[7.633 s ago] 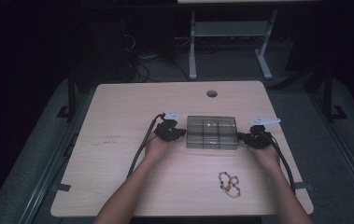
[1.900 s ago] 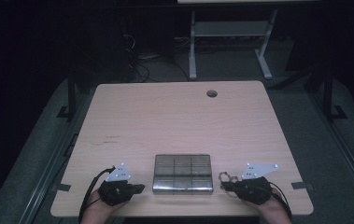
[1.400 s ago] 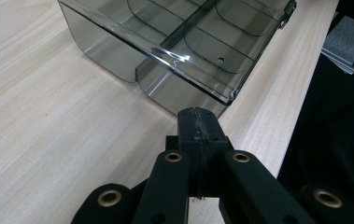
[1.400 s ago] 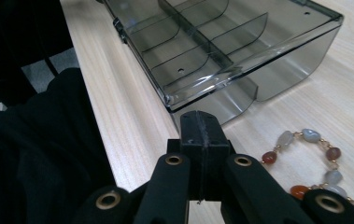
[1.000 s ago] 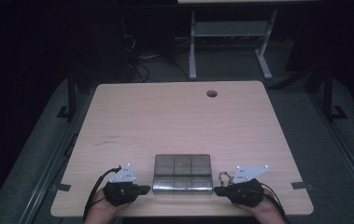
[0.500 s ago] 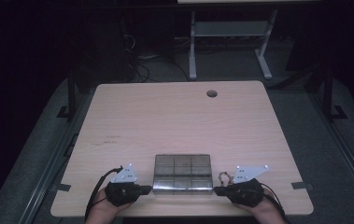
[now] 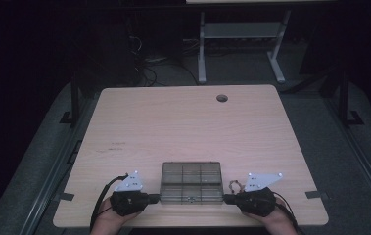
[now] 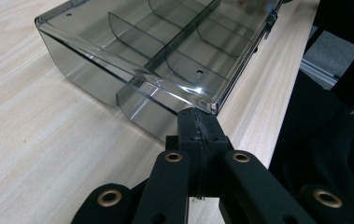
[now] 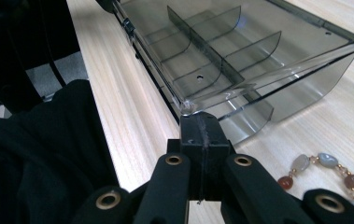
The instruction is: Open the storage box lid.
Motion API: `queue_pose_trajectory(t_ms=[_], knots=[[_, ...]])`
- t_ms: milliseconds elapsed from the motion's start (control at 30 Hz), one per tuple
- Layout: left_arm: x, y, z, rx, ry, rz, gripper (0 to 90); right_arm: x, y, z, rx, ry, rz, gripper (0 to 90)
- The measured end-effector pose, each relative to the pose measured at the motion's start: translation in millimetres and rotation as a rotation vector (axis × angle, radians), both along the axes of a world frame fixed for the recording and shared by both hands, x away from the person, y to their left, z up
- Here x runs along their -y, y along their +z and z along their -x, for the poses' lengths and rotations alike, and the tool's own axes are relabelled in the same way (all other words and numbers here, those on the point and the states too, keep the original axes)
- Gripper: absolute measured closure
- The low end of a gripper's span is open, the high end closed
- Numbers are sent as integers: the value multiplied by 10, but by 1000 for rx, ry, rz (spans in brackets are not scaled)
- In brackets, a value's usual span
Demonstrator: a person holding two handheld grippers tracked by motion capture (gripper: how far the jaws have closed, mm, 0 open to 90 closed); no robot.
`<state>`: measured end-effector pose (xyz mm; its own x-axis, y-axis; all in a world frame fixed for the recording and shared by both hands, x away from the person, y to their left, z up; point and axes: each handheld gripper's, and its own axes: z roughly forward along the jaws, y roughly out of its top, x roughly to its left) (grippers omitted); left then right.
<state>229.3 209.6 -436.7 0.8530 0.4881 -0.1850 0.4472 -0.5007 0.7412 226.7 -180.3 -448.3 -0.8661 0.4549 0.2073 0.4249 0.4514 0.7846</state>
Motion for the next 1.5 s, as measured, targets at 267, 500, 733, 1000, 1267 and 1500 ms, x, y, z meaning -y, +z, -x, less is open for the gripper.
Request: queue_pose_trajectory(t_ms=[267, 500, 733, 1000, 1267, 1500], knots=[[9, 20, -6, 13, 2, 26, 896, -13, 22, -9, 8, -9, -25, 900], [21, 18, -22, 11, 1, 55, 896, -48, 27, -25, 9, -7, -39, 900], [74, 1, -26, 16, -16, 58, 896, -75, 21, -22, 18, 1, -32, 900], [78, 0, -36, 21, -13, 67, 896, -91, 16, -7, 34, 5, -28, 899], [69, 35, -48, 25, -11, 99, 897, -90, 12, -4, 43, 8, -25, 899], [81, 66, -52, 31, -9, 112, 896, -94, 11, -5, 47, 9, -24, 899]])
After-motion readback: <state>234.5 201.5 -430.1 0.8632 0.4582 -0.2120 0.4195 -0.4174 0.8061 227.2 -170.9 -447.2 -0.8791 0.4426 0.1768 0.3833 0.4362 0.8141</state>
